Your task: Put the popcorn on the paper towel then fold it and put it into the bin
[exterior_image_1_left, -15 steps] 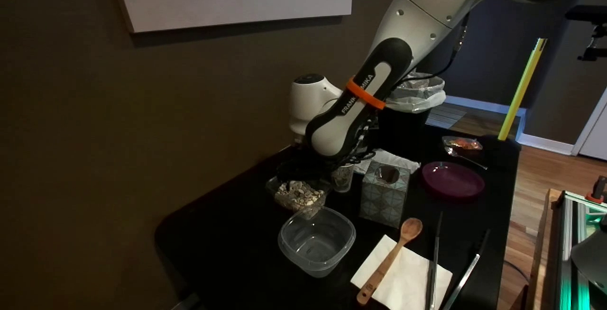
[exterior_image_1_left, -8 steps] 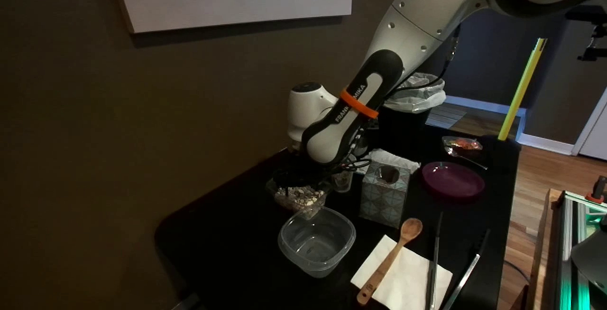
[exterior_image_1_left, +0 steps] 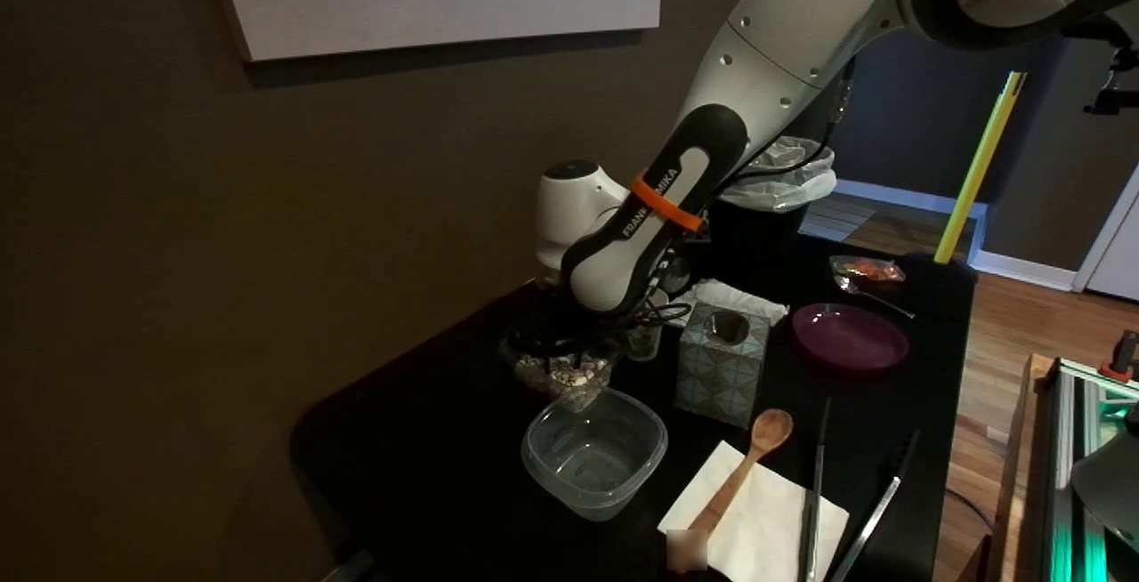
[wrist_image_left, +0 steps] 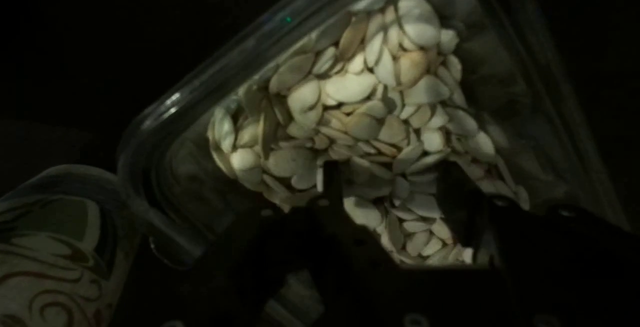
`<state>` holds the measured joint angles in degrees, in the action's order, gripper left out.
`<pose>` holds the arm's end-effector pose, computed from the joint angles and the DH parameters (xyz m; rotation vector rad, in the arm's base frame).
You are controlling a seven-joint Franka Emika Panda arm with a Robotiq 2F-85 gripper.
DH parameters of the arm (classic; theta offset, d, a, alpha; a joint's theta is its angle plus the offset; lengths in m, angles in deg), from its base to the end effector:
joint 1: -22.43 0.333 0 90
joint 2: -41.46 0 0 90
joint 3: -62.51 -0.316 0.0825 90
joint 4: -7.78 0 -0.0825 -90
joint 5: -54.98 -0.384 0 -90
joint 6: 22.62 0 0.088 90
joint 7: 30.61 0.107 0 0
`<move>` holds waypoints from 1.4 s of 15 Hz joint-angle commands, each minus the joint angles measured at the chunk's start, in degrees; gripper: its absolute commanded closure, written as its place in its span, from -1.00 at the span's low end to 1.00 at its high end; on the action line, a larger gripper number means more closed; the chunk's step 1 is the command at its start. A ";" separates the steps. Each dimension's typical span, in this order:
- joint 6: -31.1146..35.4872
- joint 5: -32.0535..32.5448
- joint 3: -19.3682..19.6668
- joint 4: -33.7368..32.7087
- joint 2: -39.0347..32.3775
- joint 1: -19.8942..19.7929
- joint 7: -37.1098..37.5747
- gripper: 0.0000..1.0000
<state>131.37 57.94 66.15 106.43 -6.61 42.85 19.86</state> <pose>0.6408 0.1988 0.1128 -3.0176 0.8010 -0.2279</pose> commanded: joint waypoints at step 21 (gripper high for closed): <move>-1.02 -1.40 0.08 2.62 5.50 0.06 -1.76 0.98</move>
<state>131.31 57.91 66.90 105.68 -4.94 43.39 19.76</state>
